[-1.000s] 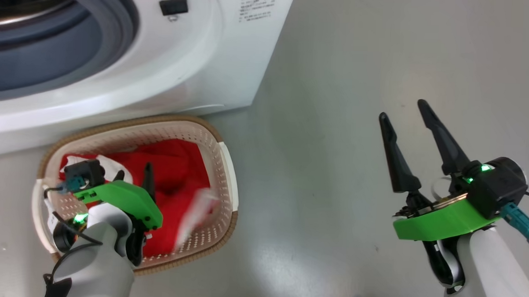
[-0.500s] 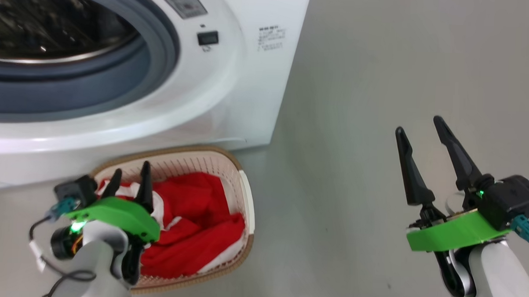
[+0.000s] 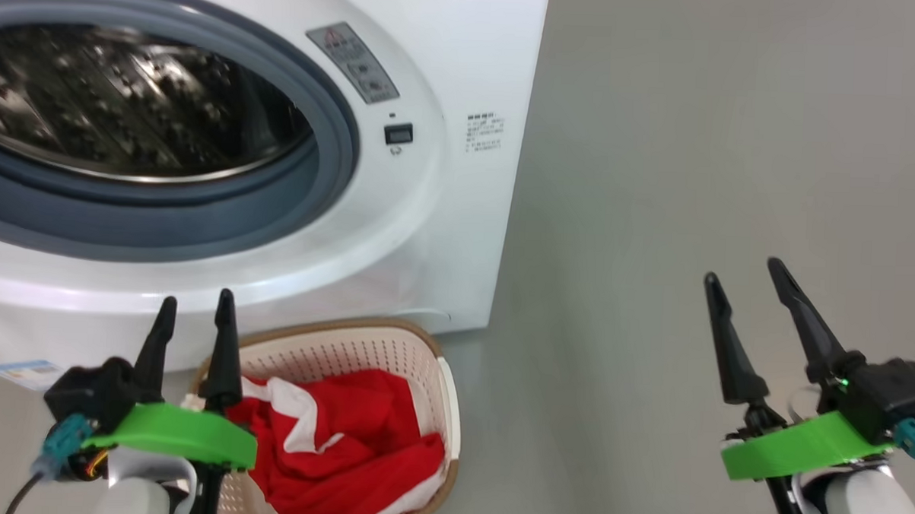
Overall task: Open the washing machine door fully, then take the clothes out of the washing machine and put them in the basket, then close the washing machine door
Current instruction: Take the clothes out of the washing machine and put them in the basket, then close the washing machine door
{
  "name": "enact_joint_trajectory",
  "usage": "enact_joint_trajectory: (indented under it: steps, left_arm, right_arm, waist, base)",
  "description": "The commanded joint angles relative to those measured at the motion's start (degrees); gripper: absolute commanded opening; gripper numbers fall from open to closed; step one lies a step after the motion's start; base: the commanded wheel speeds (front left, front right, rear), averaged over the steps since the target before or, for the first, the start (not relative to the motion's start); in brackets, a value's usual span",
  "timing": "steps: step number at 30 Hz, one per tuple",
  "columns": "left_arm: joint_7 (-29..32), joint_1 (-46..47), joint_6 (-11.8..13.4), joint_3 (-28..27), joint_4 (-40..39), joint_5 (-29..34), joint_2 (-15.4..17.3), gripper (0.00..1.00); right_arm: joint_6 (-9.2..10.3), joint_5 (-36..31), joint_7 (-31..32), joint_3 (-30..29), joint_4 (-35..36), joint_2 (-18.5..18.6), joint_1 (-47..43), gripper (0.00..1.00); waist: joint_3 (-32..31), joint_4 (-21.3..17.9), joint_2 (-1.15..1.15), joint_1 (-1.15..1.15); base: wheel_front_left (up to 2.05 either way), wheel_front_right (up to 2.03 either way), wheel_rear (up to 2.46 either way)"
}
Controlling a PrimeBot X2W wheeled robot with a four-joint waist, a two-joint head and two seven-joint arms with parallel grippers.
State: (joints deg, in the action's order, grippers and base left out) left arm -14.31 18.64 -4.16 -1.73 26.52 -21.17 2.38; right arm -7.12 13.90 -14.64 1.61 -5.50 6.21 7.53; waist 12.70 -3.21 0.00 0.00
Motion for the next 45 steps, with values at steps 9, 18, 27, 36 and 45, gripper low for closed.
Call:
enact_joint_trajectory:
  steps: [9, 18, 27, 36, 45]
  left_arm:
    - [-0.68, -8.35, -2.00, -2.51, -13.52, 4.60, 0.60, 1.00]
    - [-0.69, -12.87, -2.64, -3.59, -16.60, 2.25, 0.53, 1.00]
    - [-0.69, -15.56, -2.48, -3.59, -16.18, 3.86, 0.51, 1.00]
    - [-0.69, -16.00, -2.71, -3.06, -15.55, 4.87, 0.51, 1.00]
    - [-0.69, -15.61, -2.85, -3.47, -15.10, 5.77, 0.50, 1.00]
  right_arm:
    - [-0.36, -2.21, -0.36, -1.29, 2.98, -0.32, -3.63, 1.00]
    - [-0.36, -2.65, -0.36, -2.64, 3.10, -0.72, -5.81, 1.00]
    - [-0.36, -3.03, -0.36, -3.12, 3.28, -0.97, -8.17, 1.00]
    - [-0.36, -3.15, -0.36, -3.60, 3.55, -0.75, -8.81, 1.00]
    - [-0.36, -3.29, -0.36, -3.69, 3.38, -1.02, -8.85, 1.00]
  waist:
    - [-6.76, 1.37, 0.00, 0.00]
    - [-10.00, 1.29, 0.00, 0.00]
    - [-12.32, 1.60, 0.00, 0.00]
    - [-13.11, 1.78, 0.00, 0.00]
    - [-13.28, 2.02, 0.00, 0.00]
  base:
    - [0.00, 0.00, 0.00]
    - [0.00, 0.00, 0.00]
    - [0.00, 0.00, 0.00]
    - [0.00, 0.00, 0.00]
    - [-0.11, 0.04, 0.07]
